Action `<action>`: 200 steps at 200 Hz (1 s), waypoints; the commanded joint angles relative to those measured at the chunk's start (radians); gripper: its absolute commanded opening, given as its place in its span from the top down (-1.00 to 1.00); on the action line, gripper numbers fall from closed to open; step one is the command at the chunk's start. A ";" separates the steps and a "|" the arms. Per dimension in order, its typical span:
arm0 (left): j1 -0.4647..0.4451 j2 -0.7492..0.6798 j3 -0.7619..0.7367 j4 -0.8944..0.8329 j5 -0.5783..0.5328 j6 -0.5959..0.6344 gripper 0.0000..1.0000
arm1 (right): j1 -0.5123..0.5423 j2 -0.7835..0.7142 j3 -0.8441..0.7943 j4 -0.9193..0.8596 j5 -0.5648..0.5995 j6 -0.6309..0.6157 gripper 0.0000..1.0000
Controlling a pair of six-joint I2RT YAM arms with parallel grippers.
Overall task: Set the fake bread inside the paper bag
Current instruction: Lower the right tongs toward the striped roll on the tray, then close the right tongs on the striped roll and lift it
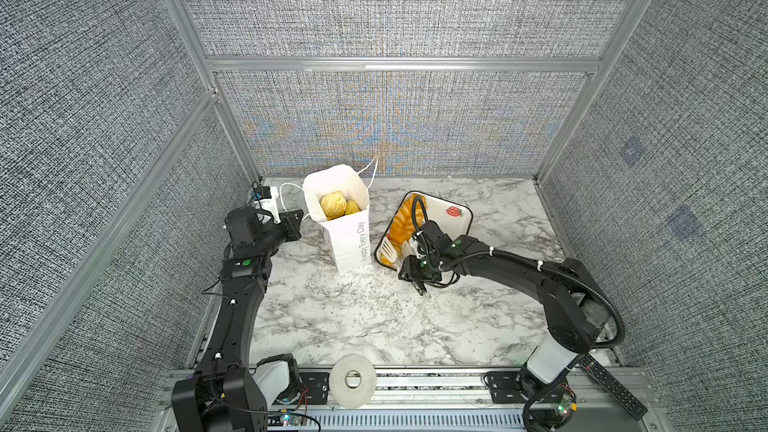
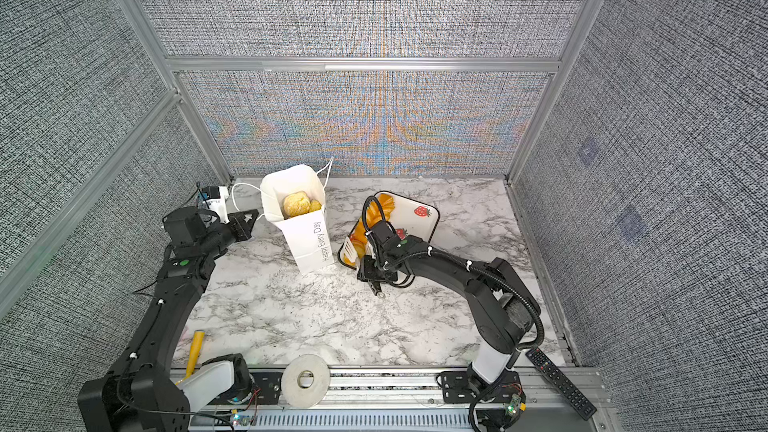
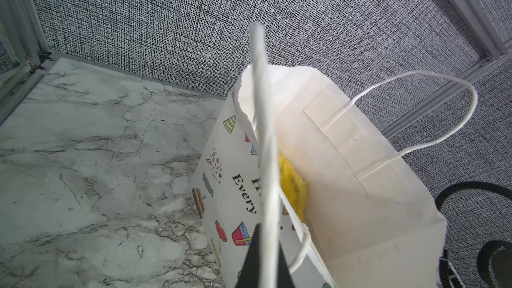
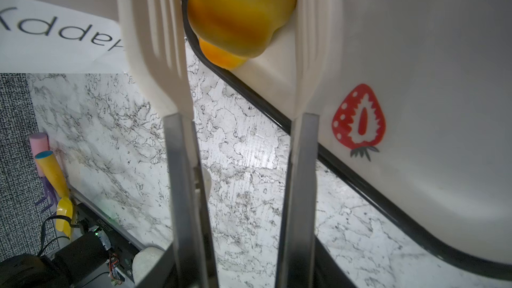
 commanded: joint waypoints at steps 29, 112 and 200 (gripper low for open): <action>0.000 0.004 0.005 0.005 0.006 0.007 1.00 | -0.001 -0.013 -0.002 0.020 0.006 -0.001 0.12; 0.000 0.006 0.005 0.004 0.005 0.006 1.00 | -0.001 -0.067 -0.021 -0.001 0.032 -0.006 0.22; 0.000 0.002 0.005 0.004 0.005 0.006 1.00 | -0.034 -0.175 -0.031 -0.042 0.080 -0.026 0.34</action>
